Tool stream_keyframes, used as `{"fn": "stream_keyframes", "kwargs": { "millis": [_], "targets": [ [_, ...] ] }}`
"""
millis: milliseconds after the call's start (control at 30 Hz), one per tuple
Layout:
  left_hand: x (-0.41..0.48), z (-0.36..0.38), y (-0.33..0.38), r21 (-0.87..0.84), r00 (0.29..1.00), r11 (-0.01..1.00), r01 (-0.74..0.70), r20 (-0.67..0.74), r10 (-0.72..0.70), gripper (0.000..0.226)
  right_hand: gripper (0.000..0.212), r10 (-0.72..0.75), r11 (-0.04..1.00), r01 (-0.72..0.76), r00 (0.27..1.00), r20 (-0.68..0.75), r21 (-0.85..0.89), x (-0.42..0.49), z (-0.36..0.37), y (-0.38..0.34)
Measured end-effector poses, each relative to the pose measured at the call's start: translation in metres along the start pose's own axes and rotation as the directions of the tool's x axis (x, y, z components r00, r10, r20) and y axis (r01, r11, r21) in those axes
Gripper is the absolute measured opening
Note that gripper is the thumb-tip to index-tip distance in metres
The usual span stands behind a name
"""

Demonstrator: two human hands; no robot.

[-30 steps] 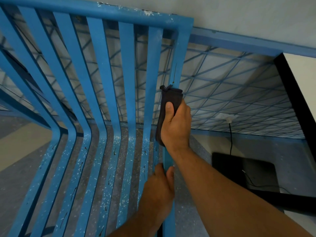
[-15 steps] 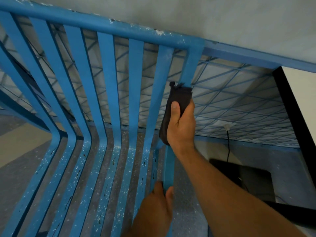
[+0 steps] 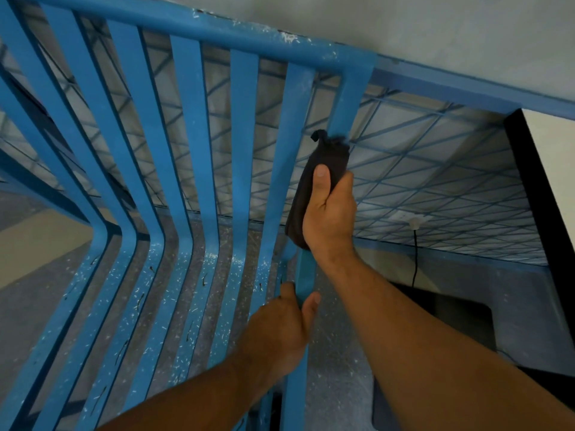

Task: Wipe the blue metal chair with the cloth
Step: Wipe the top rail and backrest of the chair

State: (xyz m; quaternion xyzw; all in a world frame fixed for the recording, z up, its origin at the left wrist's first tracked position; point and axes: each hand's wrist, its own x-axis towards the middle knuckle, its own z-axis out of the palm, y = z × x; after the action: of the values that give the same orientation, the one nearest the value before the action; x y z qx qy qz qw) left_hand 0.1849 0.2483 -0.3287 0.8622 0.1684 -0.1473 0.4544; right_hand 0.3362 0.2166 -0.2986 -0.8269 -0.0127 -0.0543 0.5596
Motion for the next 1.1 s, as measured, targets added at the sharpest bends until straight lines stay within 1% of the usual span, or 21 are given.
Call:
{"fn": "stream_keyframes", "kwargs": {
  "millis": [67,133,200,267,400,467,533,600,667,700,800,867,900,933,967,1000,1033,1067,1100],
  "targets": [
    [-0.001,0.0,0.001,0.003,1.0,1.0,-0.005,-0.015,0.005,0.04,0.038,-0.081,0.997,0.081,0.996,-0.033,-0.013,0.011,0.001,-0.011],
    [-0.001,0.0,0.002,0.017,1.0,1.0,-0.009,-0.01,0.009,0.041,0.046,-0.163,0.987,0.162,0.984,-0.077,-0.017,0.024,0.003,-0.019],
    [0.0,0.0,0.002,0.026,1.0,1.0,-0.004,0.005,0.004,0.042,0.053,-0.177,0.984,0.178,0.981,-0.081,-0.006,0.025,0.005,-0.018],
    [0.0,0.001,0.001,0.03,1.0,1.0,0.001,0.008,-0.001,0.042,0.052,-0.146,0.989,0.146,0.987,-0.062,0.0,0.014,0.006,-0.008],
    [-0.001,0.001,0.004,0.037,1.0,0.999,0.007,-0.005,-0.007,0.044,0.035,-0.01,0.998,0.013,0.998,-0.056,0.059,0.005,0.001,0.003],
    [0.0,0.001,0.004,0.056,1.0,0.998,-0.005,-0.02,0.006,0.049,0.037,0.053,0.998,-0.051,0.998,-0.044,0.042,0.014,-0.001,-0.006],
    [0.001,0.002,0.005,0.079,1.0,0.997,0.008,-0.016,-0.007,0.052,0.039,0.069,0.997,-0.067,0.997,-0.038,0.036,0.024,-0.001,-0.016],
    [0.002,0.003,0.006,0.103,1.0,0.995,0.013,-0.015,-0.011,0.052,0.038,0.045,0.998,-0.04,0.995,-0.084,0.057,0.031,0.001,-0.025],
    [0.002,0.003,0.008,0.119,1.0,0.993,0.002,-0.015,-0.001,0.053,0.036,-0.024,0.997,0.034,0.988,-0.15,0.068,0.038,0.002,-0.03],
    [0.002,0.002,0.008,0.123,1.0,0.992,-0.004,-0.009,0.005,0.054,0.037,-0.066,0.996,0.075,0.986,-0.155,0.055,0.041,0.002,-0.032],
    [0.002,-0.007,0.01,0.161,0.999,0.987,-0.02,0.04,0.014,0.057,0.048,-0.173,0.985,0.173,0.982,-0.081,-0.012,0.042,0.0,-0.03],
    [0.004,-0.025,0.012,0.198,0.996,0.979,-0.048,0.084,0.031,0.058,0.054,-0.174,0.985,0.173,0.984,-0.041,-0.026,0.037,-0.002,-0.024],
    [0.009,-0.04,0.013,0.206,0.997,0.977,-0.055,0.07,0.042,0.058,0.055,-0.148,0.989,0.147,0.988,-0.034,-0.025,0.033,-0.001,-0.023],
    [0.017,-0.056,0.014,0.198,0.998,0.979,-0.056,-0.013,0.06,0.057,0.055,-0.118,0.993,0.117,0.992,-0.041,-0.023,0.03,-0.001,-0.021],
    [0.03,-0.074,0.015,0.177,0.983,0.983,-0.052,-0.163,0.081,0.056,0.055,-0.095,0.995,0.094,0.994,-0.058,-0.022,0.027,0.0,-0.021],
    [0.044,-0.095,0.017,0.143,0.933,0.989,-0.05,-0.346,0.097,0.054,0.055,-0.082,0.997,0.08,0.993,-0.083,-0.022,0.026,0.001,-0.02],
    [0.059,-0.115,0.021,0.096,0.859,0.994,-0.056,-0.502,0.097,0.051,0.055,-0.074,0.997,0.073,0.992,-0.104,-0.02,0.025,0.001,-0.02],
    [0.074,-0.134,0.028,0.066,0.793,0.994,-0.082,-0.601,0.105,0.05,0.056,-0.062,0.998,0.061,0.991,-0.12,-0.014,0.024,0.002,-0.02],
    [0.088,-0.149,0.036,0.058,0.755,0.991,-0.123,-0.642,0.131,0.051,0.056,-0.045,0.999,0.044,0.991,-0.123,-0.008,0.024,0.003,-0.021]
  ]
}}
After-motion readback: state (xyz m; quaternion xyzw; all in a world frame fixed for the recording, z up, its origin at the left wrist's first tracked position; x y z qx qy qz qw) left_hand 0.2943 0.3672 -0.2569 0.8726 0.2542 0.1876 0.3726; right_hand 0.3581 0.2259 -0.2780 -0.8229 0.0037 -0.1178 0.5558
